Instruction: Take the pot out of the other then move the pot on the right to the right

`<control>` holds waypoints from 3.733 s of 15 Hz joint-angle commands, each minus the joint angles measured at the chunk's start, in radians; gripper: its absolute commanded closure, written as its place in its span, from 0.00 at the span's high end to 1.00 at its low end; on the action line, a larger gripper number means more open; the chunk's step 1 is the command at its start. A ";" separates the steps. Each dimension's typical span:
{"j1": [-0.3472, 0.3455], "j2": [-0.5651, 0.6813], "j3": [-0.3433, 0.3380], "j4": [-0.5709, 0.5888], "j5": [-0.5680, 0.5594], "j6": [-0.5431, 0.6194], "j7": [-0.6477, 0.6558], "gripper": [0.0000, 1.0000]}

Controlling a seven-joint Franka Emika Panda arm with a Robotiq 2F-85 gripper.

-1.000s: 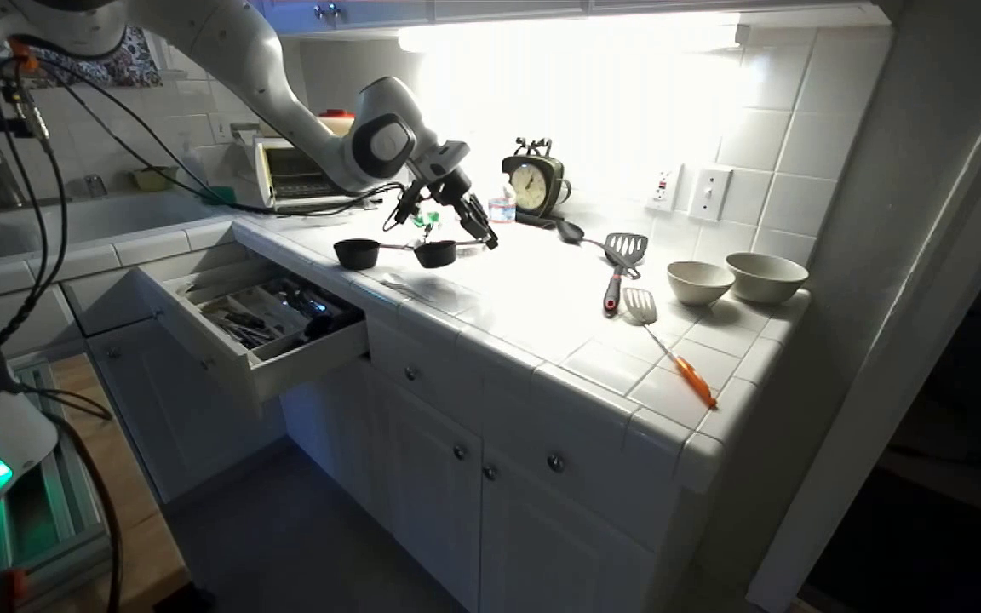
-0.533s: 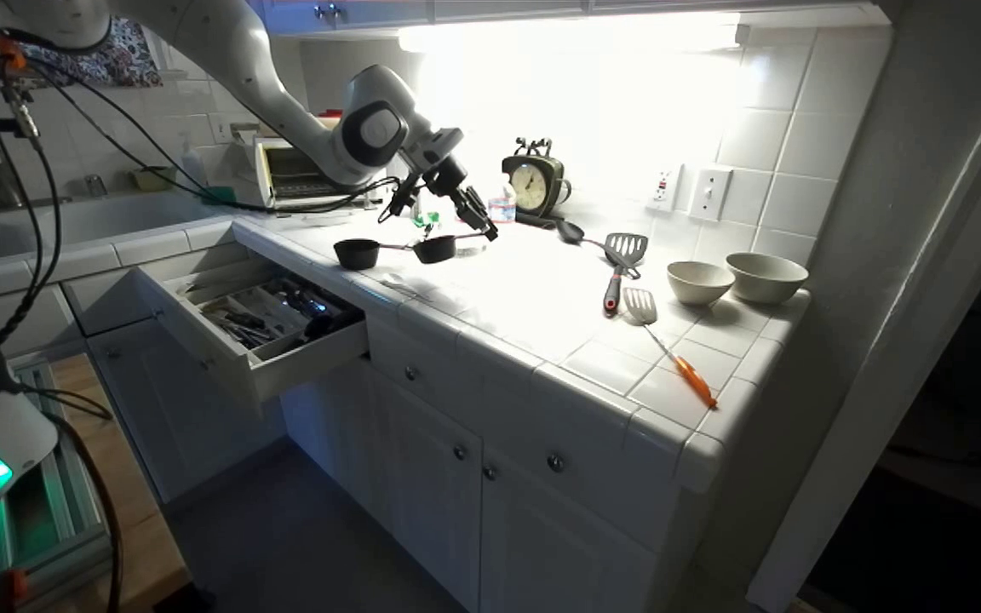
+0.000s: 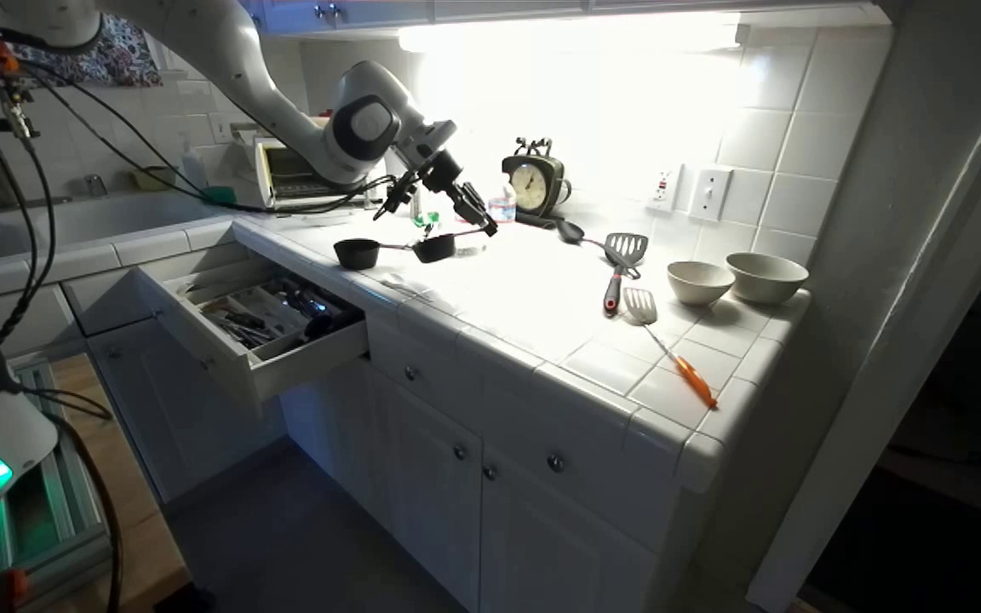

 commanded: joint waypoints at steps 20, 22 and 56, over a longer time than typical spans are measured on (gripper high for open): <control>0.242 0.123 -0.297 -0.091 0.074 -0.089 -0.080 0.06; 0.254 0.132 -0.328 -0.071 0.037 -0.182 -0.101 0.06; -0.357 0.039 0.320 0.255 -0.076 -0.368 0.286 0.70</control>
